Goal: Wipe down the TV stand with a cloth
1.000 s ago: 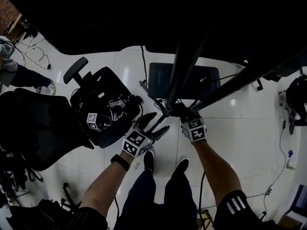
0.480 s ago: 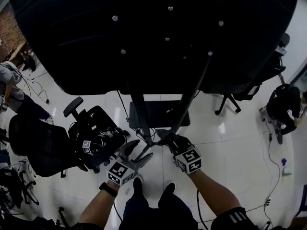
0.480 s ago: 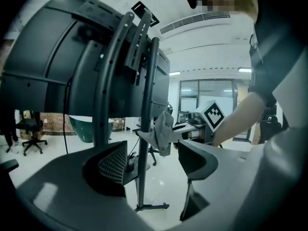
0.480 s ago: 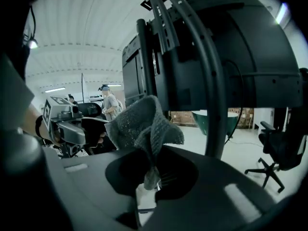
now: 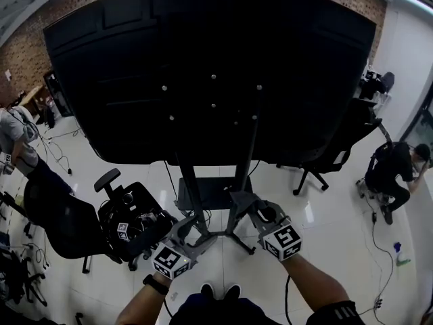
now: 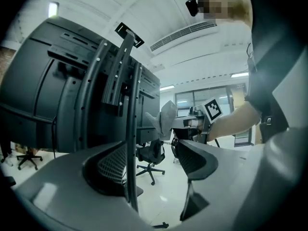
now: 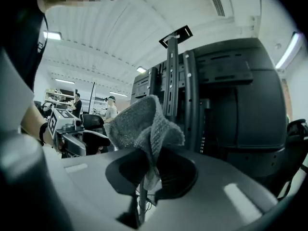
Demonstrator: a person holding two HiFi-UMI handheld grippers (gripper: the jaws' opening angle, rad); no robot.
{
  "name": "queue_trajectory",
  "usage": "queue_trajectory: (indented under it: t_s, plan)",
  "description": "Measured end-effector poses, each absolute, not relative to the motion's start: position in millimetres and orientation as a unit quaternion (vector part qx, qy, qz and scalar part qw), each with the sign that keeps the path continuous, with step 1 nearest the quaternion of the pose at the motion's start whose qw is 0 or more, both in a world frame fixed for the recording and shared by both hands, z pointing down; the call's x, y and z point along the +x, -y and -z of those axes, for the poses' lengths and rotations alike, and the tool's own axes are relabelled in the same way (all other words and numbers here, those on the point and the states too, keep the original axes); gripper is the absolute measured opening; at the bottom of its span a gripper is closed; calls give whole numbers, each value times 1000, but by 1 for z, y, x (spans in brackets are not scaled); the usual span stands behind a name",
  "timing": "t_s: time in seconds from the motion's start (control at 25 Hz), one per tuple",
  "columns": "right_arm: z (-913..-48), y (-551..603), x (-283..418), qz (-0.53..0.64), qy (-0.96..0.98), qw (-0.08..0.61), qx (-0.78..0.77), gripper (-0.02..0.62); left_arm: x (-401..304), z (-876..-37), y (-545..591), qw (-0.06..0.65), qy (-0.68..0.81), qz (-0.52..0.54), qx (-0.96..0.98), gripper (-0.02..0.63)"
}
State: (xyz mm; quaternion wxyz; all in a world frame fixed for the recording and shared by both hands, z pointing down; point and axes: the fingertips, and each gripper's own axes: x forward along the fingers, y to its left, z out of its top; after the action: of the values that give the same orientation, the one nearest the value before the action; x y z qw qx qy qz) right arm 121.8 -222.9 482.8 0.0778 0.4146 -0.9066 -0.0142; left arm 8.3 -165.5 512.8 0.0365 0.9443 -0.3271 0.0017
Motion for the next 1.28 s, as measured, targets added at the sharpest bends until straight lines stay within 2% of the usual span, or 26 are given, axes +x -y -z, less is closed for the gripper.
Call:
queue_trajectory:
  t_s: [0.24, 0.4, 0.64, 0.88, 1.28]
  plan:
    - [-424, 210, 125, 41, 893, 33, 447, 32, 4, -466, 161, -7, 301, 23, 953, 350]
    - [-372, 222, 137, 89, 876, 35, 472, 32, 1, -437, 161, -26, 282, 32, 959, 350]
    - [-270, 258, 160, 201, 840, 72, 499, 32, 5, -389, 170, -81, 257, 37, 962, 350]
    - [-189, 305, 170, 253, 817, 97, 509, 32, 32, -323, 182, -126, 247, 52, 959, 350]
    - [-145, 376, 167, 265, 814, 150, 495, 34, 74, -240, 215, -176, 246, 77, 950, 350]
